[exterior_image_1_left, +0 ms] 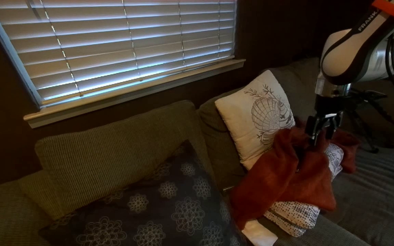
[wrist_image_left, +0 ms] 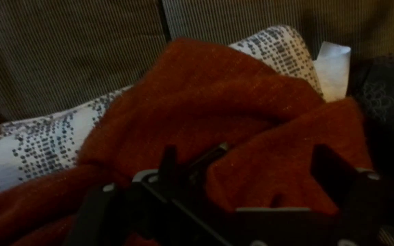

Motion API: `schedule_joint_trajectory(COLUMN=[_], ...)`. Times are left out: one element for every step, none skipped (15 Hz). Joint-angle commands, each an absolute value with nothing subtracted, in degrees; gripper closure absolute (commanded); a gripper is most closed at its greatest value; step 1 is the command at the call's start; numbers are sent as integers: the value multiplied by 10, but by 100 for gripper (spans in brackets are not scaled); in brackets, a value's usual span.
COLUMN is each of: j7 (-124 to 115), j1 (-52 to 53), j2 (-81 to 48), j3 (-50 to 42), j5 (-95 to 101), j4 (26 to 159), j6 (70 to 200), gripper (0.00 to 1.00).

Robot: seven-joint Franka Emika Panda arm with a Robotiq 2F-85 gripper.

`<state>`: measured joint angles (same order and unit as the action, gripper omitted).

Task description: Unfold the blanket and remove the remote from the blanket

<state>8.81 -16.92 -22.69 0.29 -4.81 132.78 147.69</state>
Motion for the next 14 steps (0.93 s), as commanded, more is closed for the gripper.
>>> schedule_joint_trajectory(j7=[54, 45, 38, 22, 4, -17, -26, -41, -54, -67, -78, -92, -101, -114], j1=[-132, -126, -122, -115, -108, -100, -97, -92, -88, -85, -82, -79, -78, -76], j2=[-244, -253, -263, -273, -284, -298, -308, -321, -331, -343, -354, -364, -376, -388], j3=[-58, -71, -80, -89, -98, -108, -110, -116, -120, -124, -128, -132, -134, -138], j5=[-9, 1, 8, 14, 21, 30, 30, 32, 31, 29, 27, 25, 22, 21], j4=[1315, 1307, 1299, 1289, 1280, 1268, 1259, 1249, 1239, 1226, 1216, 1205, 1194, 1182], j6=[1429, 1419, 1415, 1409, 1408, 1414, 1421, 1434, 1440, 1442, 1445, 1447, 1449, 1448], gripper=[0, 0, 0, 0, 0, 0, 0, 0, 0, 0, 0, 0, 0, 0])
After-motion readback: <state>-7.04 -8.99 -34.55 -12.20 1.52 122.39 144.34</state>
